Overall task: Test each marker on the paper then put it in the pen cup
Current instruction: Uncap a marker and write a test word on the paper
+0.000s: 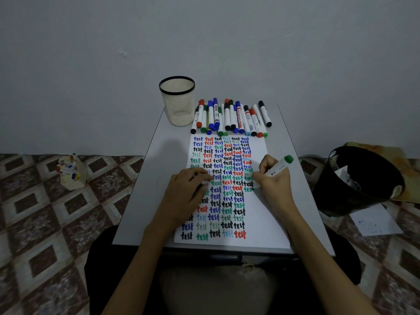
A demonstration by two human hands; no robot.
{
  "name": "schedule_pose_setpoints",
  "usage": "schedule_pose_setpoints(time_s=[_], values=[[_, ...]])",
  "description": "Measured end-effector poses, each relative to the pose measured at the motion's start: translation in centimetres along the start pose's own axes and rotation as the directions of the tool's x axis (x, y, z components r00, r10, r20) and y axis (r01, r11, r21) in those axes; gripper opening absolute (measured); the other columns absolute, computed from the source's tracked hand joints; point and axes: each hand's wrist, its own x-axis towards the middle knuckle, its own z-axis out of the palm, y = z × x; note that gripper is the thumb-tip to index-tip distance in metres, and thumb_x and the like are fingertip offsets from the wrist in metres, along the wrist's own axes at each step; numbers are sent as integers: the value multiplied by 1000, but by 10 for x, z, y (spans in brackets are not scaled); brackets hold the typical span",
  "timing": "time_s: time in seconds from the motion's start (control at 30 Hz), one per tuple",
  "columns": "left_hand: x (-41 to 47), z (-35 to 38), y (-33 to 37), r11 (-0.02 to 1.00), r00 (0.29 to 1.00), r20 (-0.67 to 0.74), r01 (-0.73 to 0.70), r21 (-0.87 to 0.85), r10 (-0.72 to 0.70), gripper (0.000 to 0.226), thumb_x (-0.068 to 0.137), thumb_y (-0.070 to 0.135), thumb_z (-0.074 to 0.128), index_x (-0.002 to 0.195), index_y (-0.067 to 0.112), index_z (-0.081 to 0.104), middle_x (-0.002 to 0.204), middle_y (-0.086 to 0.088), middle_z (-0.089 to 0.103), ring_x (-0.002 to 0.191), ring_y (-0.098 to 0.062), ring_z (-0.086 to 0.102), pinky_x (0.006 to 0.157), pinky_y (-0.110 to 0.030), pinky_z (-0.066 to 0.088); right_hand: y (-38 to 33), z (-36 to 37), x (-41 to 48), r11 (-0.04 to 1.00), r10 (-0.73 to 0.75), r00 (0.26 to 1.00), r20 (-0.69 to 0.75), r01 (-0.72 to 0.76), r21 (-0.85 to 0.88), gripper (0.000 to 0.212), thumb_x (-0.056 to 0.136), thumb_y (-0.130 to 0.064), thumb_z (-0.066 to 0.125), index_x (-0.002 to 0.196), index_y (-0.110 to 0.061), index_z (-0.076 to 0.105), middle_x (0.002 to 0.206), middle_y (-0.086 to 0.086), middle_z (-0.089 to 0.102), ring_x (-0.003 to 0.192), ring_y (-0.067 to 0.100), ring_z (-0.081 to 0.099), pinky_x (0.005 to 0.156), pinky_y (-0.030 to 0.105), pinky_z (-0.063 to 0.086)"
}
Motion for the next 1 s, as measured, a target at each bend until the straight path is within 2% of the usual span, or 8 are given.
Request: schedule_pose_setpoints(time_s=[0.13,0.23,0.4,0.6,0.67,0.77,0.83,1.0], values=[[0,0,0,1000,1000,5,13,-18,-12,38,95,37,36,119,22,61,124,5,55,117,-12,47,95,-29,29,1,-1,0,1000,-18,1000,-19,19,18,33,75,20,51,63,-7,37,61,10,36,51,3,35,46,15,31],[0,-2,-1,998,1000,12,29,-59,-29,37,92,41,39,119,25,60,125,7,54,118,-11,47,97,-31,31,3,-2,0,1000,-14,999,29,14,10,22,71,8,54,63,-1,36,62,13,37,56,18,36,47,23,32],[0,-13,1,950,996,53,89,-300,-77,51,70,33,46,119,25,59,124,9,53,117,-12,49,102,-39,38,0,-3,2,1000,14,998,54,-15,23,29,73,19,55,63,-4,41,58,10,37,52,17,36,48,21,35],[-6,-21,-6,923,993,90,99,-372,-71,53,67,-1,45,112,18,64,122,4,57,103,12,49,91,-12,40,-4,-13,2,926,72,992,-102,-28,376,31,79,-4,72,67,-13,45,58,6,48,44,11,39,42,20,37],[-7,-21,-8,930,996,61,77,-359,-59,42,75,3,50,111,20,64,117,2,61,98,8,53,82,-8,41,-6,-13,2,897,86,995,-44,-58,437,25,75,-8,74,71,-12,49,64,6,55,51,13,48,44,19,41],[-6,-22,-8,923,997,3,69,-379,-73,26,85,19,58,110,25,62,107,12,61,95,1,58,79,-19,50,-10,-13,0,796,84,985,154,-159,584,8,82,-2,65,88,-2,59,92,18,68,80,24,67,60,25,55],[-6,-22,-1,886,995,-26,73,-458,-95,26,86,21,62,112,21,62,108,11,62,98,-5,61,81,-28,54,-13,-13,-1,740,84,958,275,-244,627,15,82,-2,55,95,2,63,105,27,66,89,33,68,66,31,59],[-2,-19,17,748,980,-44,118,-653,-193,30,77,11,73,105,19,67,105,-1,70,99,-15,66,87,-35,54,-10,-11,-2,833,81,947,312,-236,501,8,77,5,56,85,3,58,80,23,59,58,28,66,54,28,57]])
